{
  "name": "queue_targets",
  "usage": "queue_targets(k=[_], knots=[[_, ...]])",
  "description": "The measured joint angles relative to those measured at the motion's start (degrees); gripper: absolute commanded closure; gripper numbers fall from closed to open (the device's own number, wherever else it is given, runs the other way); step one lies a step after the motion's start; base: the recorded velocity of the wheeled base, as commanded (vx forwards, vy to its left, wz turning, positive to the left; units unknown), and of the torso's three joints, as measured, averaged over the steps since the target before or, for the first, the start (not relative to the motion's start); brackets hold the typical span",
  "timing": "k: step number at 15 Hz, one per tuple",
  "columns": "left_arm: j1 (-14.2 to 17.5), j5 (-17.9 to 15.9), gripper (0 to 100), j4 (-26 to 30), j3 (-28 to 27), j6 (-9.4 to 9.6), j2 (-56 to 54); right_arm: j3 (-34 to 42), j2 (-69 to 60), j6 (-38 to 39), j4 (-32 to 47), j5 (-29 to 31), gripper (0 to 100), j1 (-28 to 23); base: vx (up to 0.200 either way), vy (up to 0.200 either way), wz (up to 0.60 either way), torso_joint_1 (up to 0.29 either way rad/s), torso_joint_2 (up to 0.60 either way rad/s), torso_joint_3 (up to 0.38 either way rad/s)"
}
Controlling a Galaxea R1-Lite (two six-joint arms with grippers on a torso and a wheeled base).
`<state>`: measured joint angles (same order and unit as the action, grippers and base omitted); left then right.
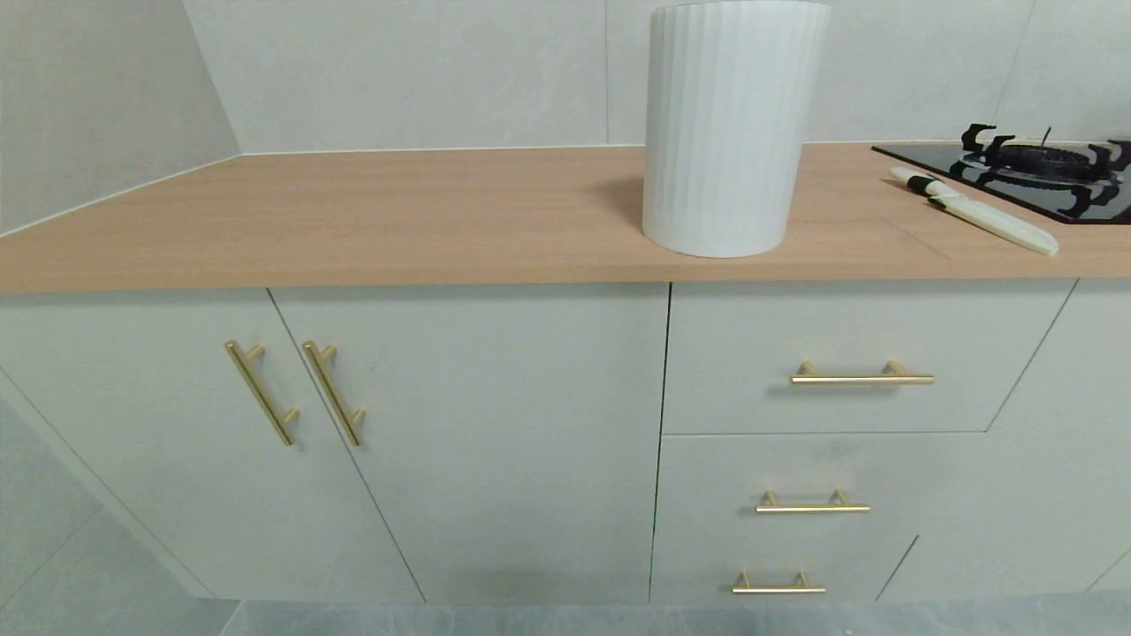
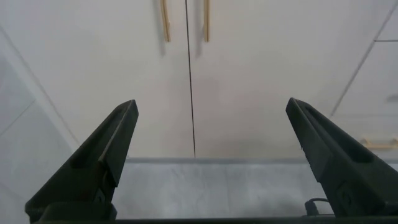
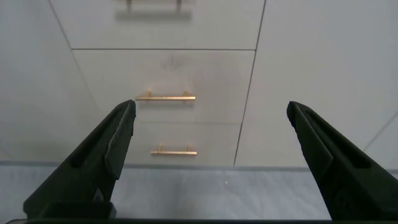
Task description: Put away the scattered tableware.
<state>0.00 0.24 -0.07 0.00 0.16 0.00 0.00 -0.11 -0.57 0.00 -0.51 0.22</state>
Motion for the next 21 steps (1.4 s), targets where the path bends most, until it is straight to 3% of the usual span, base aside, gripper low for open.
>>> queue_targets(k=[2,12,21], knots=[[0.00,0.00,0,0.00,0.00,0.02,0.00,0.00,0.00,-0.02,0.00,0.00,0,0.02,0.200,0.000,0.00,0.002,0.00,-0.002],[0.02,0.00,0,0.00,0.00,-0.05,0.00,0.00,0.01,0.00,0.00,0.00,0,0.02,0.000,0.000,0.00,0.000,0.00,0.000],[0.02,-0.02,0,0.00,0.00,-0.06,0.00,0.00,0.04,0.06,-0.02,0.00,0,0.02,0.000,-0.200,0.00,0.002,0.00,0.003]])
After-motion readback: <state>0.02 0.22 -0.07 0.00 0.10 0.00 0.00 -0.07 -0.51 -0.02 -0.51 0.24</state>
